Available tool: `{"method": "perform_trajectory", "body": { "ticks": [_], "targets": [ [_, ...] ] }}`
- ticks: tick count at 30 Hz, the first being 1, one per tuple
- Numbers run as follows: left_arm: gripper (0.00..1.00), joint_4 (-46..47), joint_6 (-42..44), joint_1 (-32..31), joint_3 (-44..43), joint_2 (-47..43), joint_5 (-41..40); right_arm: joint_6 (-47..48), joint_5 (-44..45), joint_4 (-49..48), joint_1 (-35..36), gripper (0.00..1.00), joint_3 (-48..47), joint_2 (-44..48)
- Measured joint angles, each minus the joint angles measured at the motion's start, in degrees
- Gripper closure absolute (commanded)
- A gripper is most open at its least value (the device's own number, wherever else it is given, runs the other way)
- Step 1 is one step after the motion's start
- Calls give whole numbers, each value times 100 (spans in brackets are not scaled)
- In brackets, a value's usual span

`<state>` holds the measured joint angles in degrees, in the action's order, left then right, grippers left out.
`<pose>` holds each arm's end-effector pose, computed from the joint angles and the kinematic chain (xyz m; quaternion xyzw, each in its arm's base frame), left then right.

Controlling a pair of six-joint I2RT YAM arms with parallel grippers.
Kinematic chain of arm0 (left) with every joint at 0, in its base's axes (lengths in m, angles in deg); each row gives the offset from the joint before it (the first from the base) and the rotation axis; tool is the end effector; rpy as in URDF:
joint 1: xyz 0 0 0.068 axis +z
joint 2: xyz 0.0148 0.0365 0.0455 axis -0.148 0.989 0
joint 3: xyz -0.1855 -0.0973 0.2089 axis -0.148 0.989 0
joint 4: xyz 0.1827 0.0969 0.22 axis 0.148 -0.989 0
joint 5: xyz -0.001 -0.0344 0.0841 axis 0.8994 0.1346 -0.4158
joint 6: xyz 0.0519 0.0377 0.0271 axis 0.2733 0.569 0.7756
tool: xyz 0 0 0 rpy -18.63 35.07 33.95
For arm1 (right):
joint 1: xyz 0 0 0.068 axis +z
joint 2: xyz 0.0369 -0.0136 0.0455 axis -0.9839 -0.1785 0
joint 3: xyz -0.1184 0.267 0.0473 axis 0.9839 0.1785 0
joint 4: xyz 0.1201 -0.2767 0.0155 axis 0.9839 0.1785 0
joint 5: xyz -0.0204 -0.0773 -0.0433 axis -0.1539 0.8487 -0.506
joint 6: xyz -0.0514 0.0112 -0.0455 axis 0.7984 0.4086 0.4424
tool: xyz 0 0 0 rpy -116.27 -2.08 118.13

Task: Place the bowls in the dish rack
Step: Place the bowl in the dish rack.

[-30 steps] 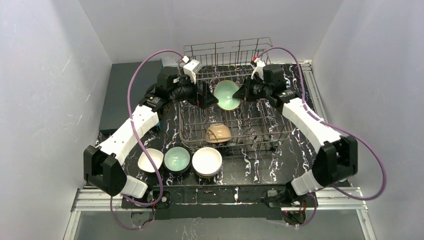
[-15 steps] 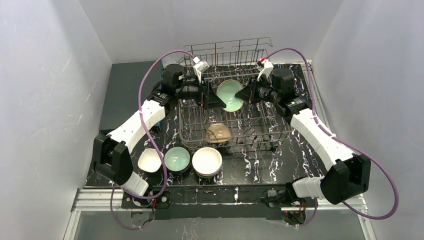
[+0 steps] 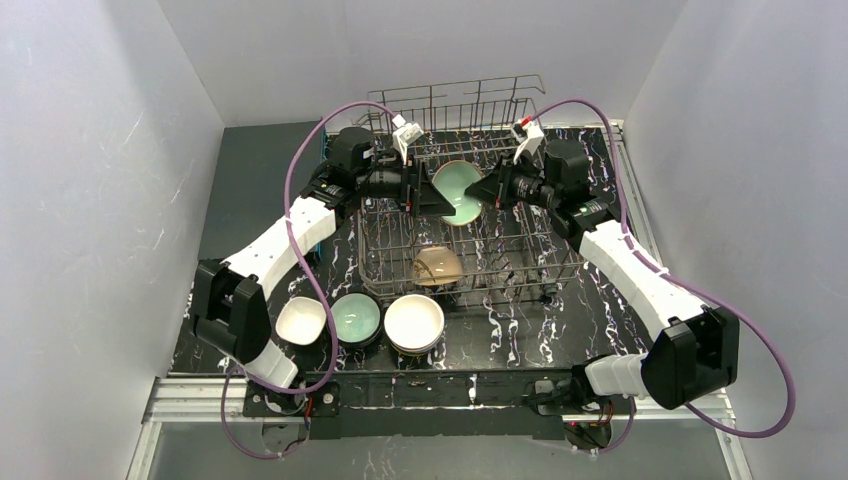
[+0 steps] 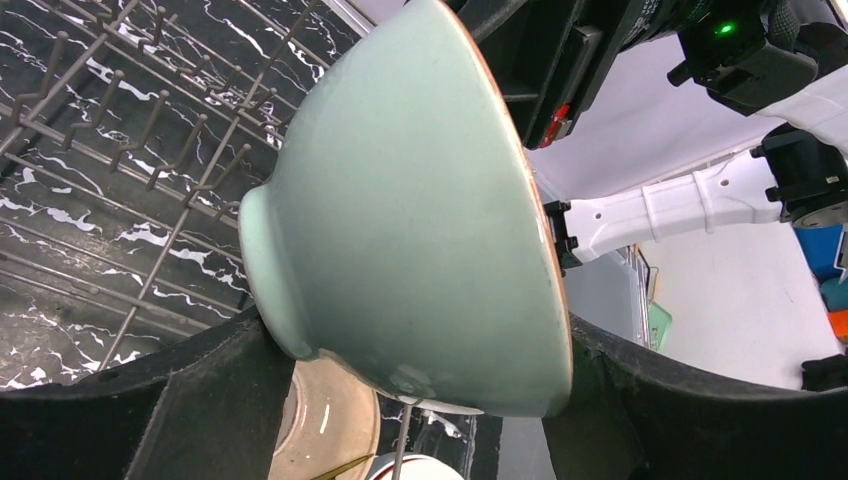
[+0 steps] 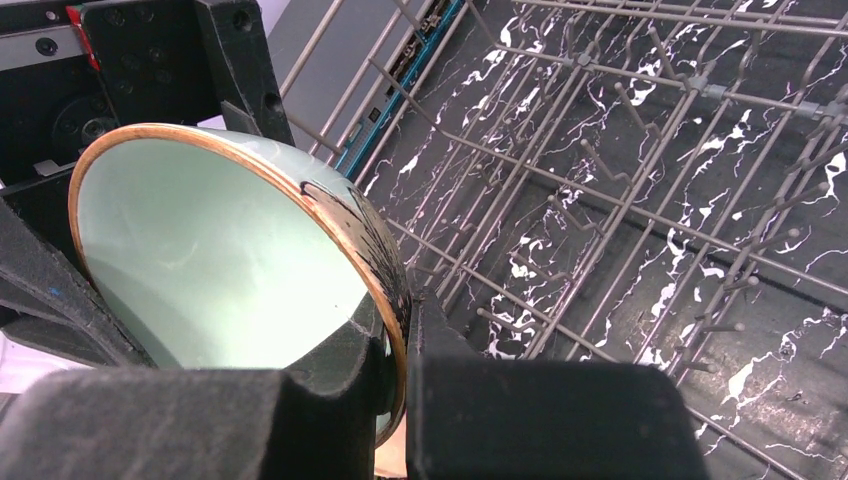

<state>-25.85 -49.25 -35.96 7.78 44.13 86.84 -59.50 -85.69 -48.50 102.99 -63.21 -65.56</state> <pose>0.3519 -0.2352 0.3608 0.3065 0.6832 -0.5697 0.3388 0.3216 0.1658 0.3660 -0.1451 0.7635 0.4019 0.4842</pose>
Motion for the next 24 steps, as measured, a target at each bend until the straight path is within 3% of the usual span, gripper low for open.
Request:
{"method": "perform_trajectory", "body": {
  "ticks": [3, 7, 10, 17, 24],
  "targets": [
    [30, 9, 20, -7, 0, -4, -50, -15, -44, -2, 0, 99, 9, 0],
    [59, -15, -20, -7, -2, -11, -153, 15, -20, -103, -7, 99, 74, 7],
    [71, -57, -22, -7, -4, -11, -166, -33, 7, -142, -4, 98, 109, 9],
    [100, -76, 24, -7, -9, -7, -179, -61, 33, -149, -4, 77, 109, 9],
    [100, -245, 378, -15, -9, -9, -420, -151, 17, -210, -7, 52, 109, 9]
  ]
}}
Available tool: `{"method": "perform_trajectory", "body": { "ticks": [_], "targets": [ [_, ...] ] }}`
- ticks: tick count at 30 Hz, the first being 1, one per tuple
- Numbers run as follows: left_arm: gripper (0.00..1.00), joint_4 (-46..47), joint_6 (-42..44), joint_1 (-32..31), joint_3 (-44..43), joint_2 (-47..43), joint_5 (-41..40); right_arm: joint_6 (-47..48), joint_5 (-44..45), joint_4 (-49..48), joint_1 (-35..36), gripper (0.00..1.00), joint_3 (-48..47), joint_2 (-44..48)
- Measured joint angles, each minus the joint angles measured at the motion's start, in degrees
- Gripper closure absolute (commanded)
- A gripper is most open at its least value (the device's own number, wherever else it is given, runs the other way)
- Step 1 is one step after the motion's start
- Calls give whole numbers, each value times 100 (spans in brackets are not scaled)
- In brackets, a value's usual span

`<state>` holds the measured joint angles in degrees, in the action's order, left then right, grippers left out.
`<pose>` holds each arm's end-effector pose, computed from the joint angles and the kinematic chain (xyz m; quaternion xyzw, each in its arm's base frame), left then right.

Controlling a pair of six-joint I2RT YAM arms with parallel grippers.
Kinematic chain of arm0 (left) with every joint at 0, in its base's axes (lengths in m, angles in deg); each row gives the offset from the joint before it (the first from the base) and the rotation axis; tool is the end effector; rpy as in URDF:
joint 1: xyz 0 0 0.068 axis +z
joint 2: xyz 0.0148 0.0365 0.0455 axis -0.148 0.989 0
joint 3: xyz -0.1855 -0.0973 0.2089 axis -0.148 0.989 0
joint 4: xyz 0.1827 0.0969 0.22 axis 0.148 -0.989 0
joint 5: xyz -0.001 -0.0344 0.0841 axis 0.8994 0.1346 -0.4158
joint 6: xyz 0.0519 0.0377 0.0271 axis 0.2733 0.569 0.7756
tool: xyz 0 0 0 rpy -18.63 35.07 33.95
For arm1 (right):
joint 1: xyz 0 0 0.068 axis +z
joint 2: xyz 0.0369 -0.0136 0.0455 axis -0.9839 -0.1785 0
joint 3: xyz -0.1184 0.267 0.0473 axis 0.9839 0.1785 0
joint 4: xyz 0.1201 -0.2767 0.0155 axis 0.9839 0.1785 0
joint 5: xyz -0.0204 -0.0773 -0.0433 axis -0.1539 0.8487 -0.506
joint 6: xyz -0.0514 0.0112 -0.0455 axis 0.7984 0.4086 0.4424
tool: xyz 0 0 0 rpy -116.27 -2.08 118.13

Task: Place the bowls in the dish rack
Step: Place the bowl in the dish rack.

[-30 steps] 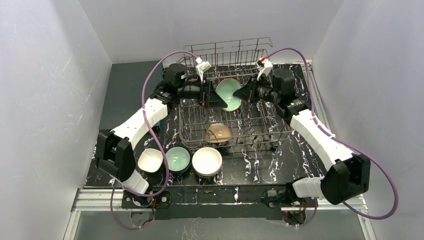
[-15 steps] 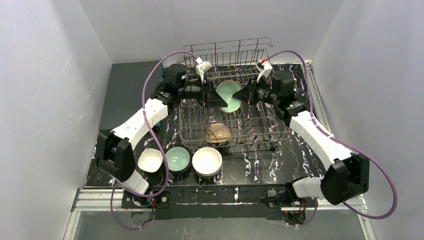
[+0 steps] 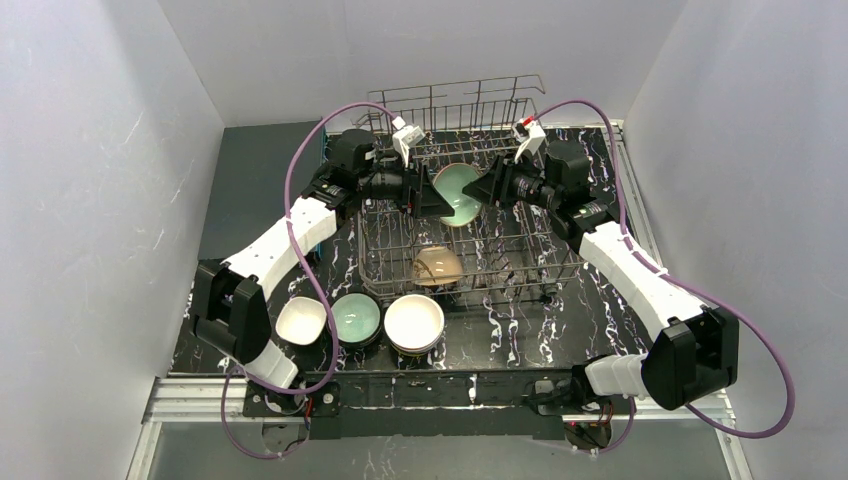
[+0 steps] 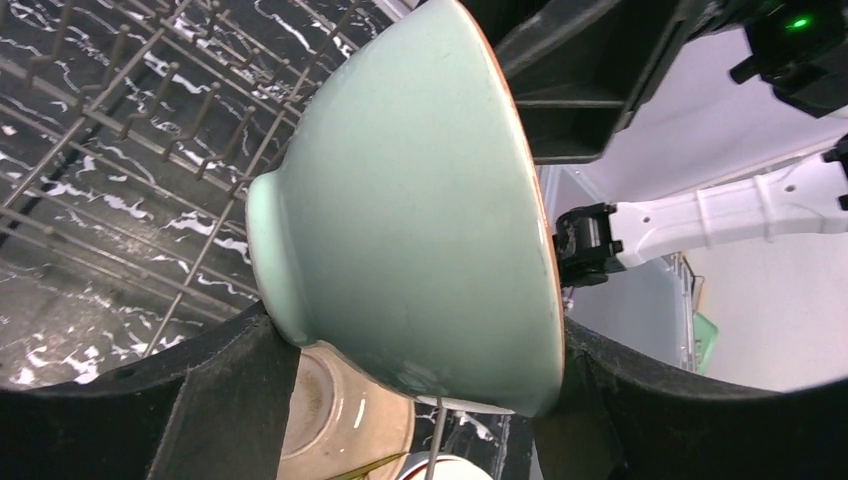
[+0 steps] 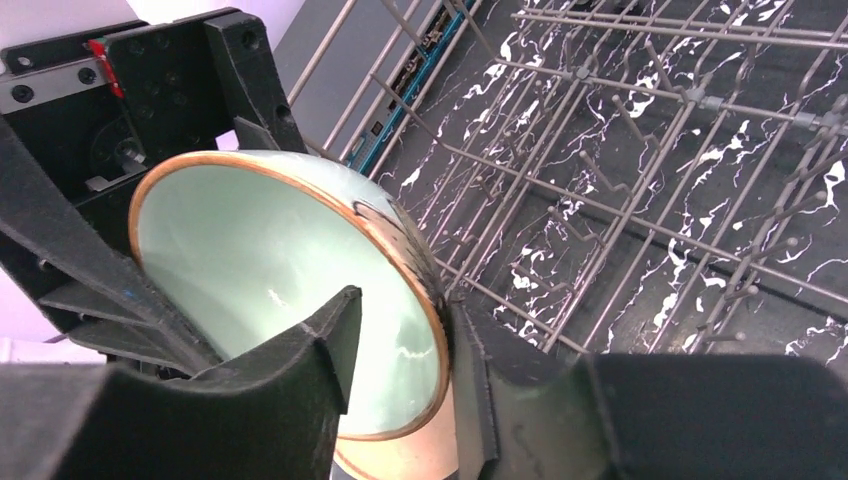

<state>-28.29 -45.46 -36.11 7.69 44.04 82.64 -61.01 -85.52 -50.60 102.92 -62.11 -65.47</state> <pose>0.3540 -0.2348 0.3568 0.3039 0.6976 -0.5387 0.3617 0.3220 0.1653 0.3630 -0.1354 0.7600 0.4087 0.4869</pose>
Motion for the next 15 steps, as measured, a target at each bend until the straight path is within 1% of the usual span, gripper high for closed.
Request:
{"method": "perform_trajectory", "body": {
  "ticks": [1, 2, 3, 8, 10, 15],
  "targets": [
    [100, -31, 50, 4, 0, 0, -44, 11, 4, -26, 2, 50, 0, 0],
    [100, -66, 107, 7, 2, 0, -101, 13, 4, -42, 2, 46, 0, 0],
    [100, -118, 166, 9, 2, -2, -142, 13, 9, -42, 0, 45, 0, 0],
    [100, -275, 498, 28, 22, -22, -442, 52, 48, -24, 2, 30, 0, 0],
    [100, -343, 678, 66, 74, -70, -649, 76, 81, 0, 2, 26, 0, 11],
    [100, -501, 1241, 177, 116, -144, -1093, 151, 149, 225, 2, 23, 0, 98]
  ]
}}
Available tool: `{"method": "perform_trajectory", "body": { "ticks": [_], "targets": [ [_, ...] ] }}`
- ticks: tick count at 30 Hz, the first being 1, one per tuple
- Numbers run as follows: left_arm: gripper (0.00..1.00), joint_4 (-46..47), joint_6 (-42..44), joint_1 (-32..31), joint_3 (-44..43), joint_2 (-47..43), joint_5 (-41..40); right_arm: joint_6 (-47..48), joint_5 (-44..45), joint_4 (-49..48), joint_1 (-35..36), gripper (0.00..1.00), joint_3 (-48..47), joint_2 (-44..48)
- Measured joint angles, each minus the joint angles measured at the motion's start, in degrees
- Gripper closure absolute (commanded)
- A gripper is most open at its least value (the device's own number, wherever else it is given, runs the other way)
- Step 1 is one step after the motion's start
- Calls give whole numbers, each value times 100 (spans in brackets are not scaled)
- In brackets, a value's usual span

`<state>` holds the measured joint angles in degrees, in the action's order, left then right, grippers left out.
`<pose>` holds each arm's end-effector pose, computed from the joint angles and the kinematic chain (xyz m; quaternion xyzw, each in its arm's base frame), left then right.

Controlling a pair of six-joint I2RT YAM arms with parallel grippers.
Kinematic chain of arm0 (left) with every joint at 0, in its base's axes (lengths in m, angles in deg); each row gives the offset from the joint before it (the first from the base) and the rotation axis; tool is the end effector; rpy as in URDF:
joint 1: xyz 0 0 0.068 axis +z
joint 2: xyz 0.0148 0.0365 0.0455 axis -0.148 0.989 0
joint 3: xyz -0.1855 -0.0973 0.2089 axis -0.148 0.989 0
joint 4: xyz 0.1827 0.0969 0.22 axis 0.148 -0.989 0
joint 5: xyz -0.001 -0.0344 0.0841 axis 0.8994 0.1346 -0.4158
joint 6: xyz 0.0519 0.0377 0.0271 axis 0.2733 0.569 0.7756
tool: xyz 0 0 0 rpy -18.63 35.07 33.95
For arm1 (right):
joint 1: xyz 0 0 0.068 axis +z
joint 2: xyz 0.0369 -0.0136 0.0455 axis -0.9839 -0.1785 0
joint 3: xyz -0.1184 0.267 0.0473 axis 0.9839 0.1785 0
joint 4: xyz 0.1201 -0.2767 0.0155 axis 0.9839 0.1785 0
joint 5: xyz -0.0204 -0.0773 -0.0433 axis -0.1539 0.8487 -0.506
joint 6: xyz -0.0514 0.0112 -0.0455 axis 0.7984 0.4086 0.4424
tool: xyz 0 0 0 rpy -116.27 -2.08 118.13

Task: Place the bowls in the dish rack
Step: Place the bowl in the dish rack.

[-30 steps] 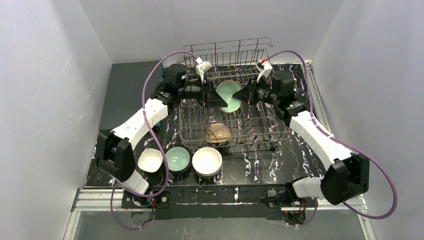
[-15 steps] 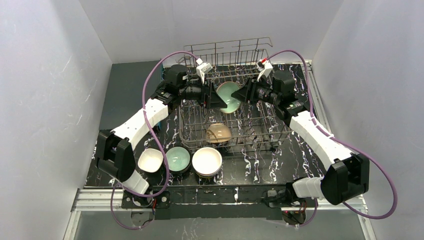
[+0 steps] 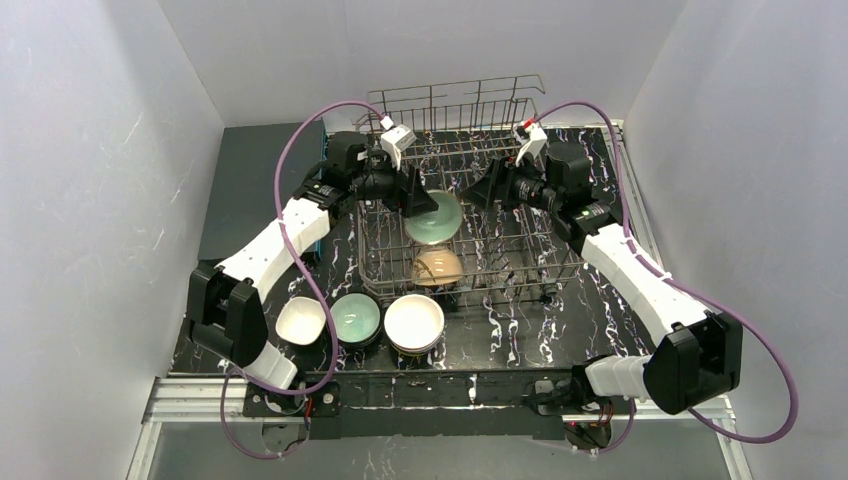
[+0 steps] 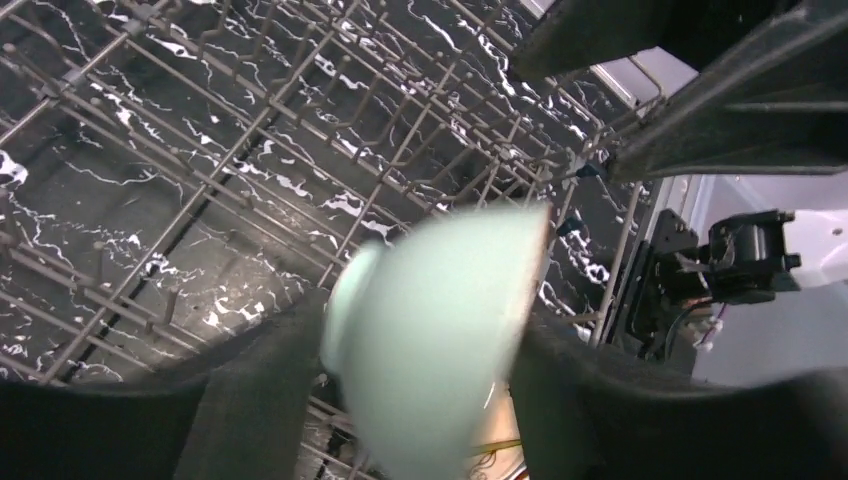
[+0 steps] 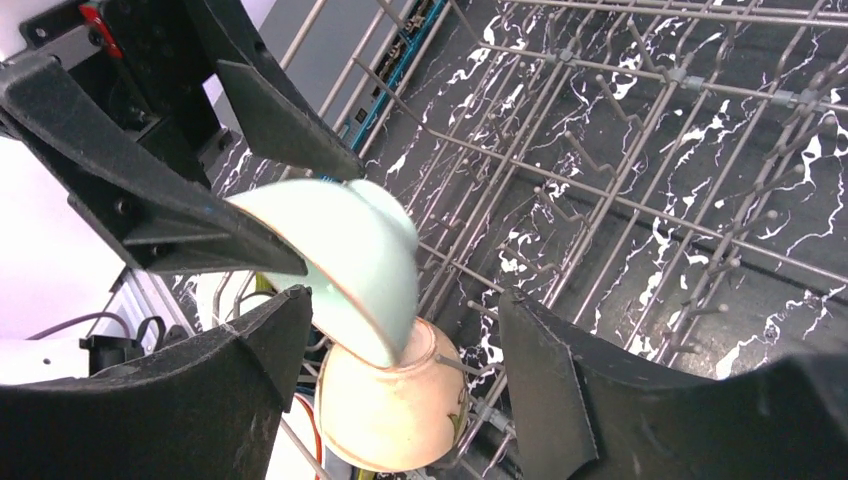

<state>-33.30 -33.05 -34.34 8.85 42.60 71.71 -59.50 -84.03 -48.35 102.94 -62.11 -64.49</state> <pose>0.3621 -0.2159 0.3470 0.3107 0.7278 -0.4291 0.4354 0.3181 0.1623 0.3639 -0.1358 0.7671 0.3920 0.4893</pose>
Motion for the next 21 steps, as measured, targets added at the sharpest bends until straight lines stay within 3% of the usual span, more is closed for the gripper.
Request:
{"method": "perform_trajectory", "body": {
  "ticks": [7, 16, 21],
  "targets": [
    [100, -153, 470, 74, 13, -42, -262, 39, 52, 129, 0, 21, 125, 39],
    [100, -192, 634, 92, 37, -42, -404, -138, -516, -35, -24, 6, 170, -328],
    [100, -87, 623, 92, 96, -50, -455, -402, -673, -262, 201, 10, 262, -387]
  ]
}}
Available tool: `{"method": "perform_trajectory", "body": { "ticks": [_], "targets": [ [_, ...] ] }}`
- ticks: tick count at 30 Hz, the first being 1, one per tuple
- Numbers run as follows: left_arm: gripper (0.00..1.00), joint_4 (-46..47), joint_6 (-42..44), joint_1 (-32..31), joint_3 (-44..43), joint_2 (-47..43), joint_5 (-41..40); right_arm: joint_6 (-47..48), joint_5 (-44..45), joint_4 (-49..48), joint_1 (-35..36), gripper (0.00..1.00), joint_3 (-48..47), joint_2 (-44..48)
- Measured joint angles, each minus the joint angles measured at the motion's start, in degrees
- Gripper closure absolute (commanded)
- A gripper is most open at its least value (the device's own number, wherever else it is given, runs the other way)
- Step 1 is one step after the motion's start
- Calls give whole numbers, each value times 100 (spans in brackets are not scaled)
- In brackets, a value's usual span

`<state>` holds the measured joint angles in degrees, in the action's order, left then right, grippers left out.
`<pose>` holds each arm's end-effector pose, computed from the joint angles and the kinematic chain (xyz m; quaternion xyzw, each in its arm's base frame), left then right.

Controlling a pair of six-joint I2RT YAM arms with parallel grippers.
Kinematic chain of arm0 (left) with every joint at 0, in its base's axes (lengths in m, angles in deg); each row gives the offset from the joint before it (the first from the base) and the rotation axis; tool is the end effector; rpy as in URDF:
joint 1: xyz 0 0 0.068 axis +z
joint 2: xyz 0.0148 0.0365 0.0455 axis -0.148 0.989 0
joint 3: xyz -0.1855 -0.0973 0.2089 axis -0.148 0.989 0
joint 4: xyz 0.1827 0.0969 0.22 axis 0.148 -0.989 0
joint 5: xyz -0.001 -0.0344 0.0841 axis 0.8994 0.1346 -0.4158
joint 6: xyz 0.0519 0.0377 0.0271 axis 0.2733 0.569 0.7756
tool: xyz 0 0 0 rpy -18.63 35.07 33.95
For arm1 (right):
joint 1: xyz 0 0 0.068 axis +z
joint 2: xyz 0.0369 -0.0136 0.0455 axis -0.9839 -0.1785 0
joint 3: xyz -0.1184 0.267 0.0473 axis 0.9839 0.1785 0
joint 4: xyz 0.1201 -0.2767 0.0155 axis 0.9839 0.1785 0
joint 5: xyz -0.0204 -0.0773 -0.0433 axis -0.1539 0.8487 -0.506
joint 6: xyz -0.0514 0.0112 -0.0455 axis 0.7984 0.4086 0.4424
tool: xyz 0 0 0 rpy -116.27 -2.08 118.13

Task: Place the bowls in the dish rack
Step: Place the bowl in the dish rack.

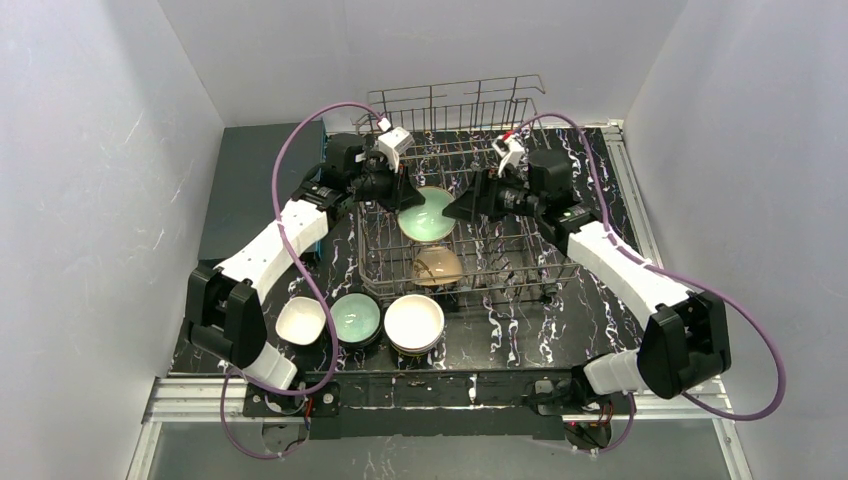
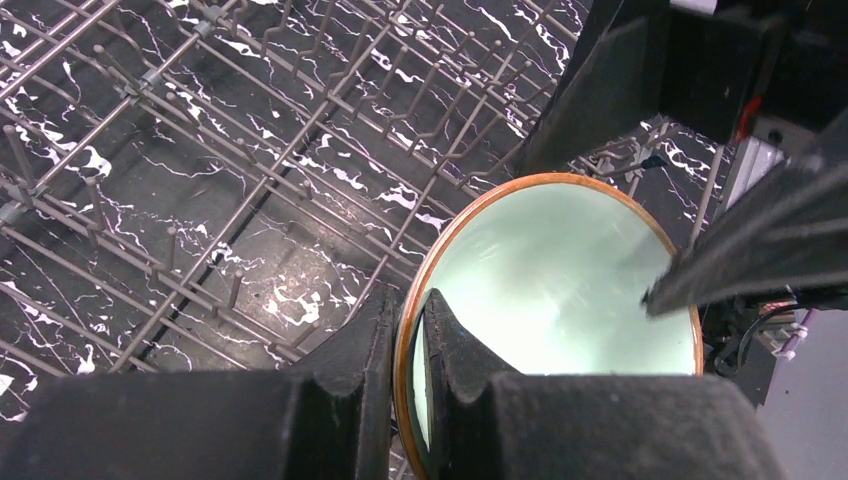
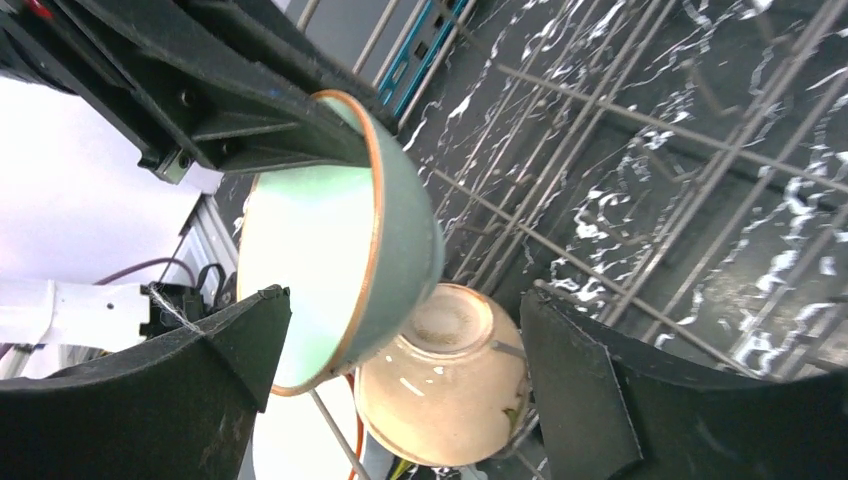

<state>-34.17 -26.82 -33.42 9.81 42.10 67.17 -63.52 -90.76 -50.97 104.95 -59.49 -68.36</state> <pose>0.3662 -0.2064 0.3411 0.3232 0.7340 -0.3730 0.4666 0.3206 0.1838 0.3282 -0.1500 0.7781 0.4472 0.4147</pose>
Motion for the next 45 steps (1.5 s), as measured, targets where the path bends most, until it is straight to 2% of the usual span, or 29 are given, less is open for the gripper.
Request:
{"method": "perform_trajectory", "body": {
  "ticks": [1, 4, 7, 9, 10, 12, 14, 16, 20, 23, 25, 34, 38, 41, 45],
  "targets": [
    [100, 52, -9, 0, 26, -9, -11, -22, 24, 0, 105, 14, -11, -46],
    [100, 144, -15, -2, 136, -74, -59, -7, 186, 203, 415, 34, -181, -317],
    [100, 199, -20, -2, 223, -157, -144, -24, 350, 463, 616, 66, -365, -590],
    [91, 197, -9, -11, 271, -197, -210, -109, 568, 595, 660, 89, -417, -649],
    [79, 219, -9, -42, 280, -223, -208, -208, 763, 695, 658, 99, -431, -667],
    [60, 306, -79, -179, 280, -262, -446, -105, 1040, 824, 682, 99, -442, -710],
    [37, 398, -273, -214, 258, -310, -278, -35, 1152, 1027, 726, 99, -442, -710],
    [23, 315, -326, -153, 216, -387, -247, 116, 1252, 1189, 706, 99, -442, -643],
    [11, 24, -573, 0, -68, -387, -129, 483, 1613, 1353, 610, 99, -415, -302],
    [8, -85, -748, 17, -251, -361, 199, 739, 1816, 1386, 557, 99, -363, 94],
    [2, -107, -866, 13, -361, -302, 522, 890, 1891, 1346, 551, 99, -363, 363],
    [2, -111, -1506, -35, -713, 332, 1821, 1268, 1757, 1200, 546, 99, -363, 721],
    [10, -203, -1622, -118, -778, 511, 2046, 1335, 1694, 1198, 549, 99, -363, 699],
    [19, -407, -1606, -232, -916, 632, 2090, 1340, 1626, 1196, 549, 99, -363, 693],
    [42, -634, -1585, -321, -1082, 741, 2149, 1357, 1606, 1169, 549, 99, -363, 693]
  ]
}}
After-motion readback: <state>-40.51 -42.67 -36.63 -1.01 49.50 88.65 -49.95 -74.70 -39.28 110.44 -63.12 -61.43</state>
